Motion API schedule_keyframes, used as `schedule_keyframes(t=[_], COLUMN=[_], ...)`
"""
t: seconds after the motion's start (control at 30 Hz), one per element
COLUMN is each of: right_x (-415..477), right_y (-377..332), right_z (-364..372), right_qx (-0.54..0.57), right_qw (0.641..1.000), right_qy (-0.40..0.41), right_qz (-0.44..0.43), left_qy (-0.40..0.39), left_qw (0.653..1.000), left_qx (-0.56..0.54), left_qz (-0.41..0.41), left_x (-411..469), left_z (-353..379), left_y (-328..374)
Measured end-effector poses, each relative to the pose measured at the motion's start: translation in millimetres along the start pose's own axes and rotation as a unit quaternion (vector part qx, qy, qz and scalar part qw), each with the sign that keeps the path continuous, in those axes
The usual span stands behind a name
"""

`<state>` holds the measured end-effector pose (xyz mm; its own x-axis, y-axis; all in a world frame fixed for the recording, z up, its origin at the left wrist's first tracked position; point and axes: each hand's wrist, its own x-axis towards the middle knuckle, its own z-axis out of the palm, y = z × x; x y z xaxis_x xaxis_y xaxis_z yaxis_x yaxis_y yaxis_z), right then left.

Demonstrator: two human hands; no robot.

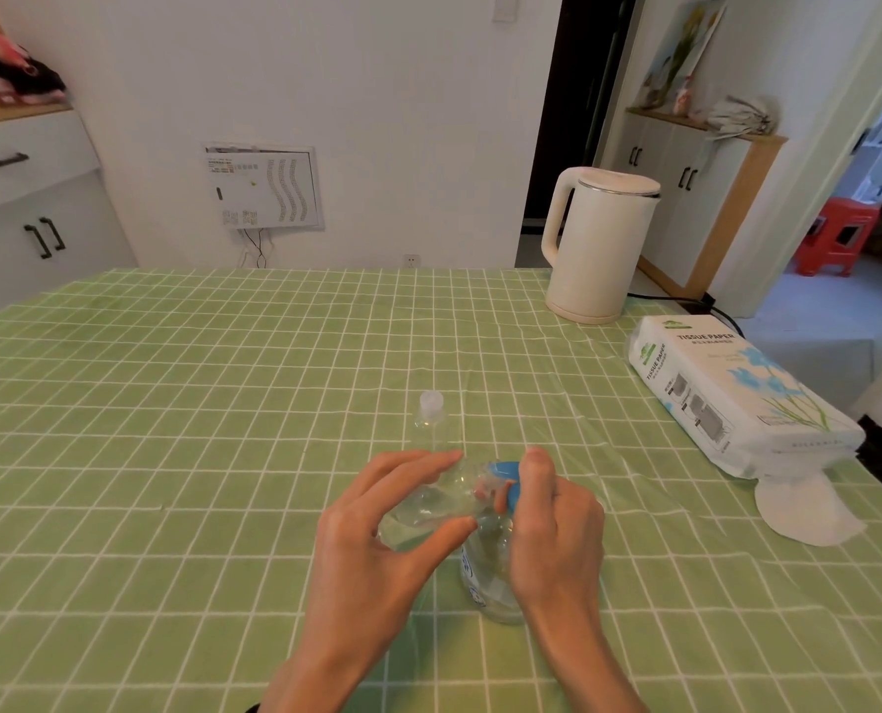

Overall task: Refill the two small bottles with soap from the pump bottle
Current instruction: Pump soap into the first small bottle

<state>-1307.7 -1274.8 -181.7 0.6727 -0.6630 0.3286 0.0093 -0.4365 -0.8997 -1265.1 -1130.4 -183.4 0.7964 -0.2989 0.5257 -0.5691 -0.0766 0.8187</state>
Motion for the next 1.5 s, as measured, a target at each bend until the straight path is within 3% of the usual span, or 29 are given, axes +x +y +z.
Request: schedule_keyframes(t=[1.5], right_x=[2.8], right_y=[2.7], right_z=[-2.0], right_qx=[0.002], right_qw=[1.0], right_qy=[-0.012], right_qz=[-0.013], left_qy=[-0.001], left_qw=[1.0], left_qx=[0.007], left_qz=[-0.005], left_x=[-2.2], left_z=[3.2], left_y=[-0.7])
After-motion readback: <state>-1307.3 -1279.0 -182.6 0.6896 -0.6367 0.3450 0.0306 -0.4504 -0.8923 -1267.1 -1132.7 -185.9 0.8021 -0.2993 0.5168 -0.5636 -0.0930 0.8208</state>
